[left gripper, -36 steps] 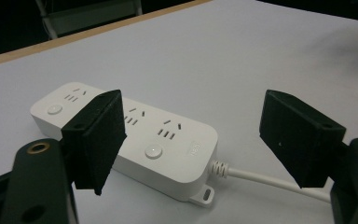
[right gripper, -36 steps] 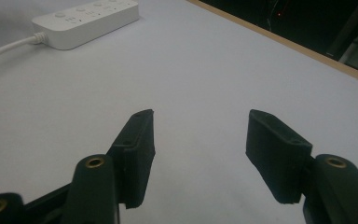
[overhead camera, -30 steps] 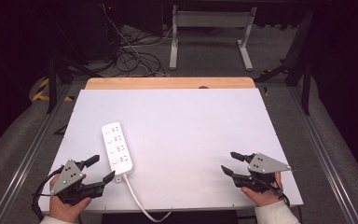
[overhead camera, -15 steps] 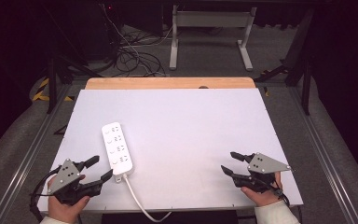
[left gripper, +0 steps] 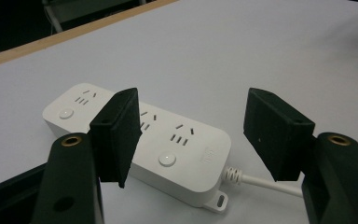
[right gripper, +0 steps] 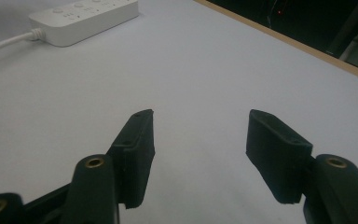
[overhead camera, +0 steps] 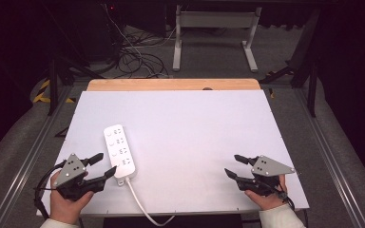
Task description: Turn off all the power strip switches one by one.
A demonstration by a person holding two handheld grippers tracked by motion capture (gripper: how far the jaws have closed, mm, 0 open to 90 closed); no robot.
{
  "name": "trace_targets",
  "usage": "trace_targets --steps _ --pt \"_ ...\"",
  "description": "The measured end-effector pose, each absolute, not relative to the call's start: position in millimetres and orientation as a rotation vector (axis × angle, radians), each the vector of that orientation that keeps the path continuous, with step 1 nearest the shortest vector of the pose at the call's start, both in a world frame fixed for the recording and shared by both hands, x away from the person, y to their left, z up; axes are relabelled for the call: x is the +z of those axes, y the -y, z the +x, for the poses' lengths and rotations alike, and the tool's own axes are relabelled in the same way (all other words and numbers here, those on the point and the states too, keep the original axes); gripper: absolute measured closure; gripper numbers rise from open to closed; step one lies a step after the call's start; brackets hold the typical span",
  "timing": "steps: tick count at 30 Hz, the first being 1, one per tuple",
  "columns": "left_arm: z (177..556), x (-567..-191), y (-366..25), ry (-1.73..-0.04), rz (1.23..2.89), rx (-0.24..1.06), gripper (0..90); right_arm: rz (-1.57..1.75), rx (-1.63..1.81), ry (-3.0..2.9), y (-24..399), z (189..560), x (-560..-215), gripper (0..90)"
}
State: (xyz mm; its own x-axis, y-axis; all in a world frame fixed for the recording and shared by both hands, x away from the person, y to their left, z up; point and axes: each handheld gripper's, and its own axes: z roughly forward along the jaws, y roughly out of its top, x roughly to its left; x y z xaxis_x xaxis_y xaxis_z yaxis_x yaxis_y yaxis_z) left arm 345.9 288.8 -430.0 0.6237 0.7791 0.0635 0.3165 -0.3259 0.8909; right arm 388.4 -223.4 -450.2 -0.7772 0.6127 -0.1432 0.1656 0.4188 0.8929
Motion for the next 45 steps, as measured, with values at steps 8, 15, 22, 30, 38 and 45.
trace_targets --steps 8,15,22,30,38,45 --pt "357.6 -425.0 -283.6 -0.868 1.914 0.611 36.9 0.664 1.331 -2.230 223.0 388.8 -450.9 42.5" --pt "368.2 -423.0 -279.5 -0.870 1.921 0.602 36.8 0.666 1.331 -2.227 223.4 388.9 -451.0 41.8" --pt "377.5 -422.7 -276.9 -0.875 1.931 0.596 36.6 0.662 1.328 -2.228 223.5 389.0 -451.1 41.7" --pt "389.3 -422.8 -270.3 -0.878 1.940 0.575 36.0 0.666 1.330 -2.229 223.0 389.1 -451.4 41.7" --pt "399.7 -422.7 -264.1 -0.875 1.957 0.570 35.9 0.667 1.331 -2.227 223.7 389.1 -451.5 41.7" --pt "401.2 -422.7 -263.7 -0.871 1.996 0.546 45.9 0.666 1.329 -2.230 223.3 389.2 -451.7 41.6"
